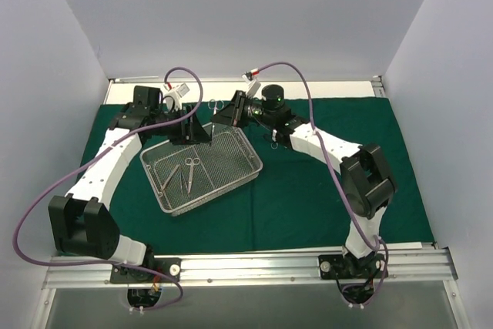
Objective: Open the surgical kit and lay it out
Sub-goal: Pick up the medical item from the container.
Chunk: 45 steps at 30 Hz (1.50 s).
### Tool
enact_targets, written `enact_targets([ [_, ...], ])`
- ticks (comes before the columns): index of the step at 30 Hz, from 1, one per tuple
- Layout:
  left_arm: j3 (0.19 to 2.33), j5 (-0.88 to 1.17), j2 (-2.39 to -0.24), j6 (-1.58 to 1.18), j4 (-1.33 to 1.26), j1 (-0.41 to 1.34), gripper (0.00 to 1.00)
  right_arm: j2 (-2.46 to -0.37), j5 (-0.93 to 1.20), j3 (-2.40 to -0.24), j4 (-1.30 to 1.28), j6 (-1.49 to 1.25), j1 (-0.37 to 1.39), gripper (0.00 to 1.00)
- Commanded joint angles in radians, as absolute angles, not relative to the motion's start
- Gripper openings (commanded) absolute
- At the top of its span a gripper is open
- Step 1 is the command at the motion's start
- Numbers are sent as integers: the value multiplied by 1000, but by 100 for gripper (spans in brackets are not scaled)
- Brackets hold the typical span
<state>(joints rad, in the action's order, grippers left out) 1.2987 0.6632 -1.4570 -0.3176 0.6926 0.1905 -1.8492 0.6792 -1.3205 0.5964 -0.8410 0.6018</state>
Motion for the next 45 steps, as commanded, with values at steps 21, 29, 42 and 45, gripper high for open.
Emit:
enact_targets([
  [21, 1266, 894, -1428, -413, 574, 298, 2, -1396, 282, -1332, -104, 10, 597, 60],
  [29, 1243, 963, -1439, -382, 673, 446, 2, -1028, 239, -1063, -251, 888, 834, 60],
  [42, 1154, 1014, -1393, -410, 716, 646, 2, -1144, 249, -1259, -617, 1063, 1071, 50],
  [45, 1164, 1020, -1384, -402, 741, 660, 2, -1169, 219, -1285, -646, 1081, 1118, 50],
])
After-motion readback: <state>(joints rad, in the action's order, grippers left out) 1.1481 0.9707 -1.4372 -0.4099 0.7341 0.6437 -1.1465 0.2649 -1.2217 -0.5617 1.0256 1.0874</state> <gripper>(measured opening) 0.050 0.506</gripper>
